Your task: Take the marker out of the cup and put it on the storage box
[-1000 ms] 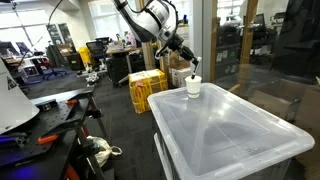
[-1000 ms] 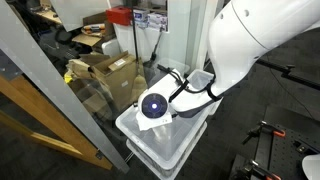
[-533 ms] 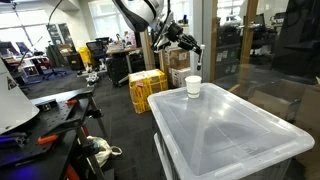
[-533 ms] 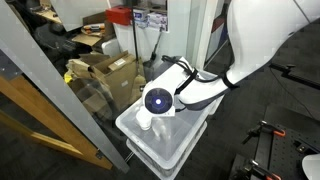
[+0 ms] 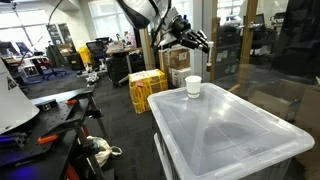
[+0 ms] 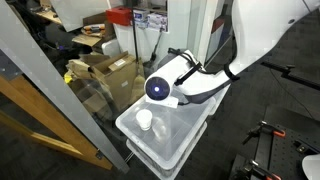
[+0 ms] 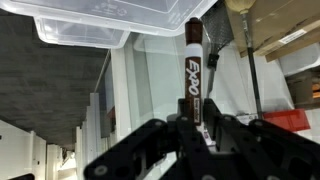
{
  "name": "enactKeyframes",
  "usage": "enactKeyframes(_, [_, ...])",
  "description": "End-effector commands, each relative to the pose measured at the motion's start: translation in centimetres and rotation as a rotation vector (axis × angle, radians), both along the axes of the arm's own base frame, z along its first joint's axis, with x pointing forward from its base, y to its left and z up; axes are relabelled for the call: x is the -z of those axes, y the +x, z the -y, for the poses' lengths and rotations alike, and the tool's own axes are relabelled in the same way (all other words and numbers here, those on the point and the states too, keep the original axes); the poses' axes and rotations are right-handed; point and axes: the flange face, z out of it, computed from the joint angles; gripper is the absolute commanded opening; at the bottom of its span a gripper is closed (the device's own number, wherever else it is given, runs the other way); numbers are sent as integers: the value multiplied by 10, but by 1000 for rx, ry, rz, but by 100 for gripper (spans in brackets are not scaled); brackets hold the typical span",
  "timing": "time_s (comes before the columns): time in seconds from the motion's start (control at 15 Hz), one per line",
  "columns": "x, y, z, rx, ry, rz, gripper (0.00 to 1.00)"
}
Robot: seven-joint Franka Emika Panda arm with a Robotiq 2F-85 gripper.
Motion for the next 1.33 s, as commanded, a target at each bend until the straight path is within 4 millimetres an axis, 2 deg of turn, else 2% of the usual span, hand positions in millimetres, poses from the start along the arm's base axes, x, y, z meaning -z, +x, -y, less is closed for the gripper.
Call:
enactKeyframes(0.0, [-2, 0, 18, 48, 61, 1, 5])
enactKeyframes(0.33, [6, 3, 49, 21, 172, -3, 5])
enactKeyframes(0.53, [10, 4, 60, -37, 244, -5, 5])
enactKeyframes(0.93, [12, 5, 64, -176, 350, -3, 5])
enactKeyframes(1.27, [16, 6, 66, -175, 417, 28, 5])
